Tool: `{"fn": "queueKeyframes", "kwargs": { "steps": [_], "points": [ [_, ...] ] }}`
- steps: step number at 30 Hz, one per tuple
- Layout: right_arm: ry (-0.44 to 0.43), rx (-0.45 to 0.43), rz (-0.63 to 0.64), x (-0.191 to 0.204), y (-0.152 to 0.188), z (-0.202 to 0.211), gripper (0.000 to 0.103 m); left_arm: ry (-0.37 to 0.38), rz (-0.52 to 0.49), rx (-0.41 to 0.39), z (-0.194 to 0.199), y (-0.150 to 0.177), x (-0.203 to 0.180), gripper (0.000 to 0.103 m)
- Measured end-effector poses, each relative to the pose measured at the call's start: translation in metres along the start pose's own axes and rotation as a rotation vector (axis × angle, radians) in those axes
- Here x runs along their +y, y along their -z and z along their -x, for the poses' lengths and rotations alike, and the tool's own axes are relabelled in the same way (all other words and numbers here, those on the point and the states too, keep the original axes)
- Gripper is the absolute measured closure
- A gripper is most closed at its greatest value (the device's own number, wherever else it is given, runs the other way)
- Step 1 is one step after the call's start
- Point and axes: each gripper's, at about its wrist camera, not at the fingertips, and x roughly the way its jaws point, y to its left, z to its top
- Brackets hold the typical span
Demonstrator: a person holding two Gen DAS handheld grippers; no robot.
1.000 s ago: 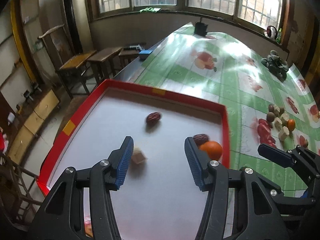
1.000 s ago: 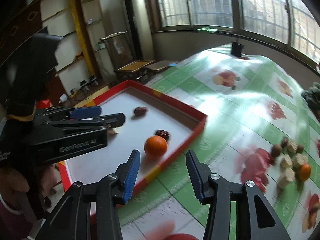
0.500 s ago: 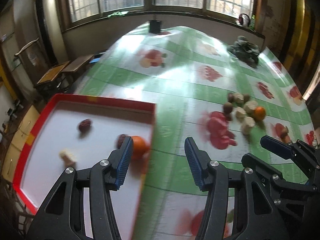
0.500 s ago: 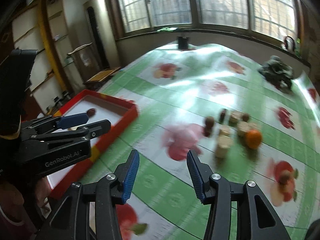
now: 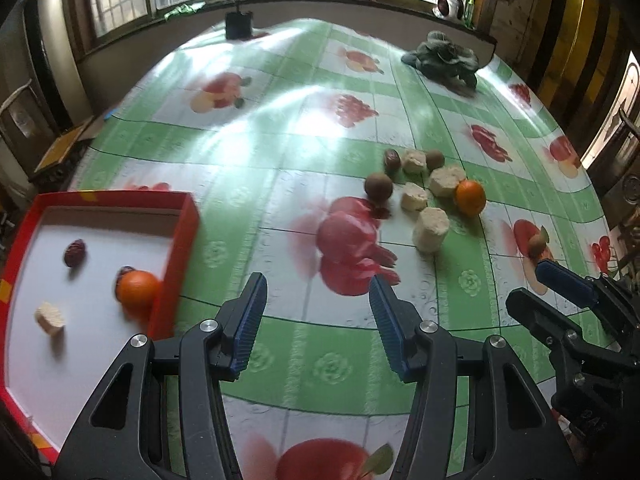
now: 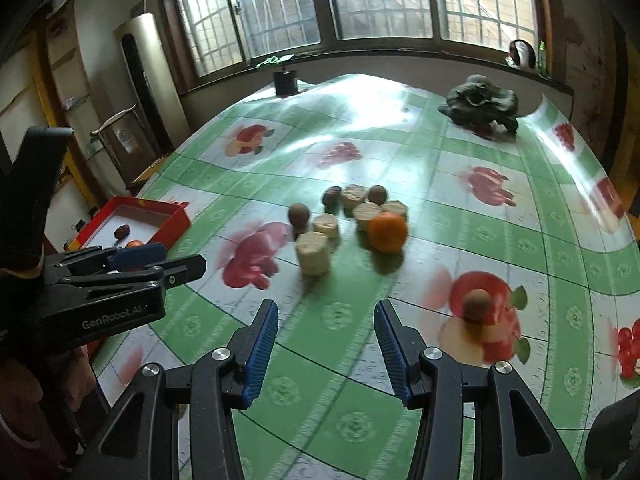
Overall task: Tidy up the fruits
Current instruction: 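Grasp a round pale chunk with the left tool, then lift the round chunk with the left tool while the right tool grasps another chunk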
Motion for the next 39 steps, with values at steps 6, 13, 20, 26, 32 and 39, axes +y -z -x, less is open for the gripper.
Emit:
{"fn": "queueKeyframes", "kwargs": {
  "steps": [6, 13, 20, 26, 32, 39],
  "points": [
    [0.003, 0.007, -0.019, -0.013, 0.002, -0.005, 0.054, 0.064, -0.007, 0.031, -0.014, -0.009, -0.019, 0.05],
    [0.007, 0.018, -0.034, -0.027, 0.004, -0.01, 0.054, 0.102, -0.022, 0.064, -0.033, -0.02, -0.044, 0.05],
    [0.006, 0.019, -0.05, -0.039, 0.005, -0.014, 0.054, 0.115, -0.02, 0.076, -0.049, -0.029, -0.058, 0.05],
    [0.007, 0.032, -0.067, -0.046, 0.005, -0.019, 0.054, 0.132, -0.02, 0.074, -0.06, -0.032, -0.057, 0.067],
    [-0.015, 0.052, -0.055, -0.043, 0.0, -0.027, 0.054, 0.13, -0.015, 0.068, -0.059, -0.032, -0.045, 0.078],
    [-0.079, 0.081, 0.009, -0.021, -0.018, -0.051, 0.054, 0.067, 0.019, 0.055, -0.046, -0.025, -0.017, 0.078]
  ]
}}
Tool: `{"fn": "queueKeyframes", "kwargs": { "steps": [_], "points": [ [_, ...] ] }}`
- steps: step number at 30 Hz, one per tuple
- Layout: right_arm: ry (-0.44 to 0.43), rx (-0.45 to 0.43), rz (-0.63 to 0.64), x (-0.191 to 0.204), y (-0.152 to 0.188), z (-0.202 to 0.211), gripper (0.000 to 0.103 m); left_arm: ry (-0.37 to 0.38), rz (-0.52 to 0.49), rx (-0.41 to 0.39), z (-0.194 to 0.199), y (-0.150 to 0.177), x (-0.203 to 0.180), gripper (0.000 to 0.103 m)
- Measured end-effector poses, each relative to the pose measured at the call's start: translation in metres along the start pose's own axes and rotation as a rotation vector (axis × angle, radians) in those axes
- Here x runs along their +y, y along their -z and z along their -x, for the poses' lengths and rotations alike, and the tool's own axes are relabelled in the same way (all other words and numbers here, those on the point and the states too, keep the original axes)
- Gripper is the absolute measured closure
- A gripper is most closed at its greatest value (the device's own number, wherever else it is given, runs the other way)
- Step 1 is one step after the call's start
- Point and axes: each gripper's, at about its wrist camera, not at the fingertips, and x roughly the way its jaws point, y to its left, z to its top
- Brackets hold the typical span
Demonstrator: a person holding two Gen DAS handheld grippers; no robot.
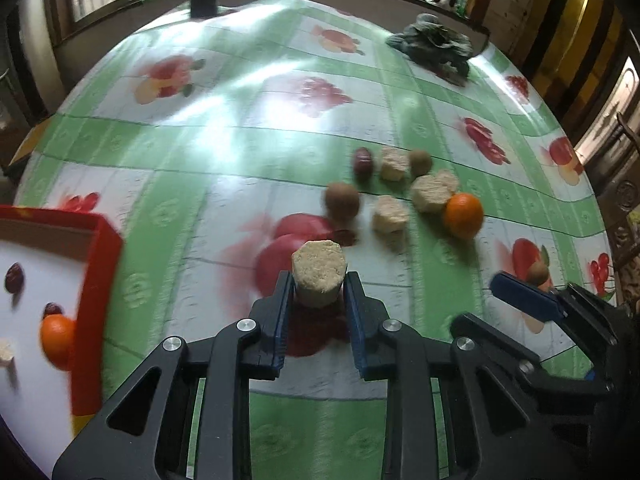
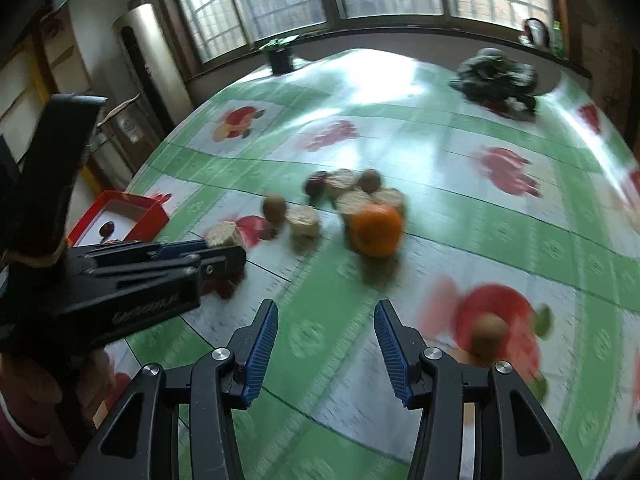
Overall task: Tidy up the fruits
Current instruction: 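Lift the round chunk with the left tool while the right tool grasps another chunk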
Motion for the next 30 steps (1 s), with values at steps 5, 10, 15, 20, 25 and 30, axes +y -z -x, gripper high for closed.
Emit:
{"fn": "queueKeyframes", "kwargs": {
  "steps": [5, 10, 15, 20, 25, 30],
  "points": [
    [-0.021, 0.037, 0.063, 0.018, -0.019, -0.032, 0.054, -0.019, 0.022, 0.003, 0.004, 0.005, 0.017, 0.078],
    [0.016, 0.027, 0.096, 0.022, -0.04, -0.054, 0.054, -0.024, 0.029, 0.011, 0.003, 0.006, 0.023, 0.078],
    [0.079, 0.027, 0.12, 0.02, -0.052, -0.064, 0.078, -0.03, 0.031, 0.004, 0.005, 0.007, 0.026, 0.078],
    [0.1, 0.025, 0.128, 0.023, -0.041, -0.054, 0.078, -0.033, 0.032, 0.003, 0.009, 0.009, 0.027, 0.078],
    [0.098, -0.018, 0.097, 0.029, -0.021, -0.026, 0.078, -0.04, 0.02, -0.011, 0.019, 0.015, 0.027, 0.078],
    [0.085, -0.055, 0.058, 0.038, -0.003, 0.0, 0.078, -0.063, 0.001, -0.036, 0.032, 0.024, 0.025, 0.078]
  ]
}}
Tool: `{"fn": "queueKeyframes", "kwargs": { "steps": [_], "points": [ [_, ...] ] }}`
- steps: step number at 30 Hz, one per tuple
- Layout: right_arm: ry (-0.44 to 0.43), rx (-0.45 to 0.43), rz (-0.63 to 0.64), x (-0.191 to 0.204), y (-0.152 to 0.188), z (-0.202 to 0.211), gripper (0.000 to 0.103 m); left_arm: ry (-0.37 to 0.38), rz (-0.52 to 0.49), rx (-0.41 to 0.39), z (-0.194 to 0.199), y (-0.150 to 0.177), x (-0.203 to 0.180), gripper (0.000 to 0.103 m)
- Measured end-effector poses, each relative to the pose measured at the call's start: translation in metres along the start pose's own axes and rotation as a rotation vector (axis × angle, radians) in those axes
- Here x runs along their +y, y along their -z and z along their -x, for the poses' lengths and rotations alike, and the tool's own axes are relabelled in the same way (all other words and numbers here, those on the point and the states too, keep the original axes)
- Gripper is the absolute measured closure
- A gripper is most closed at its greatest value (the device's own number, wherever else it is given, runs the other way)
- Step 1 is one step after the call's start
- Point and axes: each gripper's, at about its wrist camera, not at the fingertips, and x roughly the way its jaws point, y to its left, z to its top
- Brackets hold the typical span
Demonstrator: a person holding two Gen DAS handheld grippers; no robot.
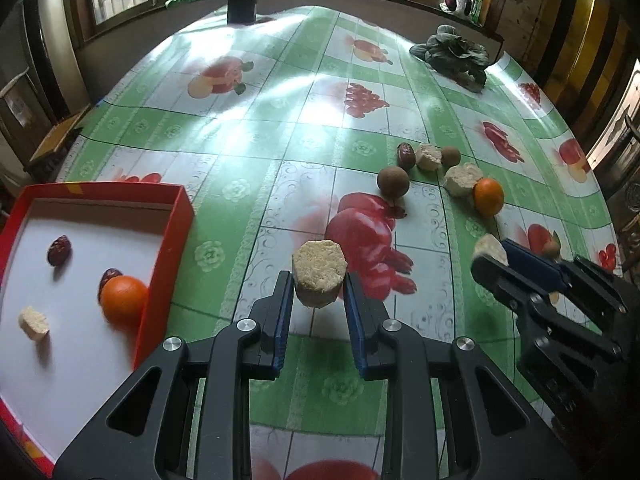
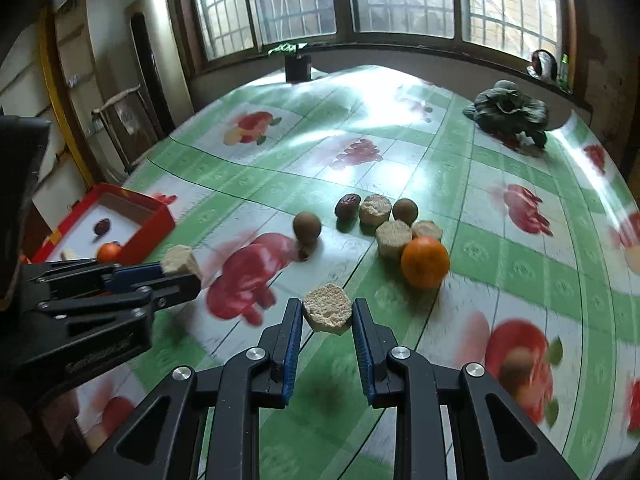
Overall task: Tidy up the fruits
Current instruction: 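Lift the round chunk with the left tool while the right tool grasps another chunk, then carry both chunks into the tray and open the right tool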
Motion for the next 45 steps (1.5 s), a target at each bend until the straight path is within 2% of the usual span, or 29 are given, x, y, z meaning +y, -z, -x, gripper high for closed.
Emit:
{"fn": "queueKeyframes", "kwargs": {
  "steps": [9, 24, 45],
  "points": [
    [-0.034, -0.03, -0.036, 0.02, 0.015, 0.027, 0.078, -0.052, -0.005, -0.057, 0.027, 0.015, 0.009, 0.078],
    [-0.066, -0.052, 0.011, 0.063, 0.018, 0.045, 0.078, -0.103, 0.024, -0.115, 0.058, 0.029, 0.036, 0.078],
    [-0.134, -0.039, 0.127, 0.118, 0.0, 0.031, 0.079, -0.174, 0.102, -0.132, 0.071, 0.034, 0.089, 0.078]
  ]
}}
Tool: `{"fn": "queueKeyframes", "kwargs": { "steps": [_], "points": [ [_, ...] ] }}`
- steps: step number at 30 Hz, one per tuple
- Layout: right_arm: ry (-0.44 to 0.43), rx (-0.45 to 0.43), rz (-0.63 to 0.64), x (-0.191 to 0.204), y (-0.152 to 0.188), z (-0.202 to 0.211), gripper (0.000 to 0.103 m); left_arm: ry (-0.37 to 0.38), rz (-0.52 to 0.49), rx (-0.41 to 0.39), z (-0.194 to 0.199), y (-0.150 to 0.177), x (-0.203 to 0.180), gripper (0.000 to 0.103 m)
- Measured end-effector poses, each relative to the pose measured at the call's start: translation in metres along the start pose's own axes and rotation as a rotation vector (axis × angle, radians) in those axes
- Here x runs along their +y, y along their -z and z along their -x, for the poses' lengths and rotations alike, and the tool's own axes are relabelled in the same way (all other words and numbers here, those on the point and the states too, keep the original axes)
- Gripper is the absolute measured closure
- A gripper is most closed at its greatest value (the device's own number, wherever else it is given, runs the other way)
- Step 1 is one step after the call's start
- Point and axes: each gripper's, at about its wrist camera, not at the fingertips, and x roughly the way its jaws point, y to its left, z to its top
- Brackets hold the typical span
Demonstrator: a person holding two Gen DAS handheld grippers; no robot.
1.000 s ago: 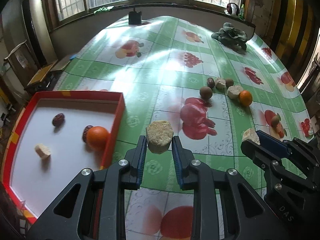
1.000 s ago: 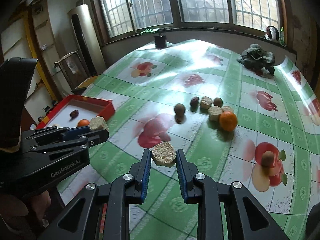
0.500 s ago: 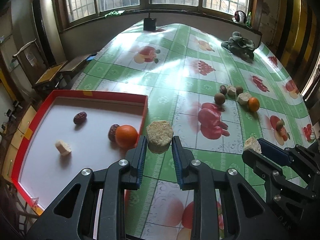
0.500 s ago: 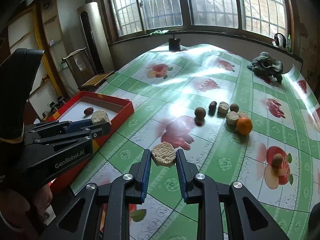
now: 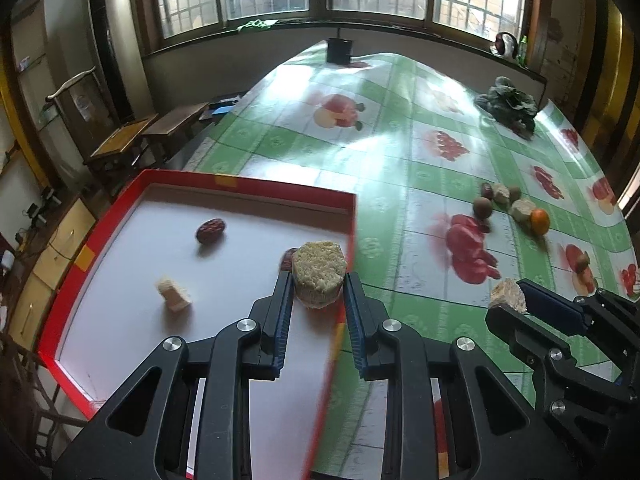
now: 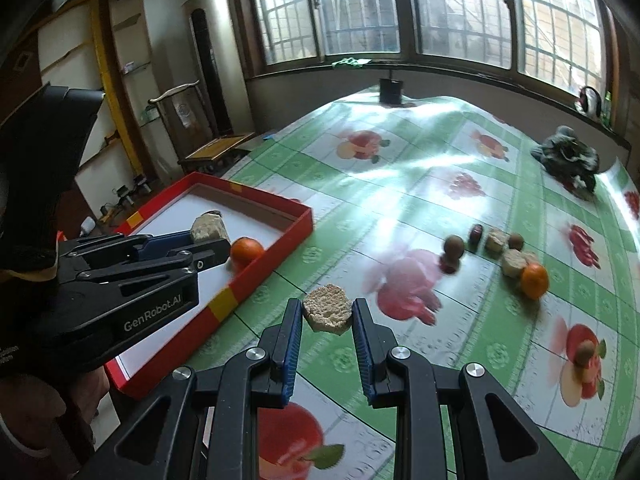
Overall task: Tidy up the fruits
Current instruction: 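Carry both chunks into the tray and open the right tool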
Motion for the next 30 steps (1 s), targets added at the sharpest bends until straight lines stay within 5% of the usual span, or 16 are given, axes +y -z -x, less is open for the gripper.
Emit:
{"fn": "queueKeyframes", "kwargs": {
  "steps": [15, 30],
  "points": [
    [-0.085, 0.038, 0.107, 0.053, -0.023, -0.036, 0.079, -0.076, 0.076, 0.027, -0.004, 0.016, 0.065, 0.078],
    [-0.138, 0.109, 0.215, 0.104, -0.032, -0.08, 0.079, -0.064, 0.134, 0.061, -0.019, 0.026, 0.095, 0.078]
  ]
}}
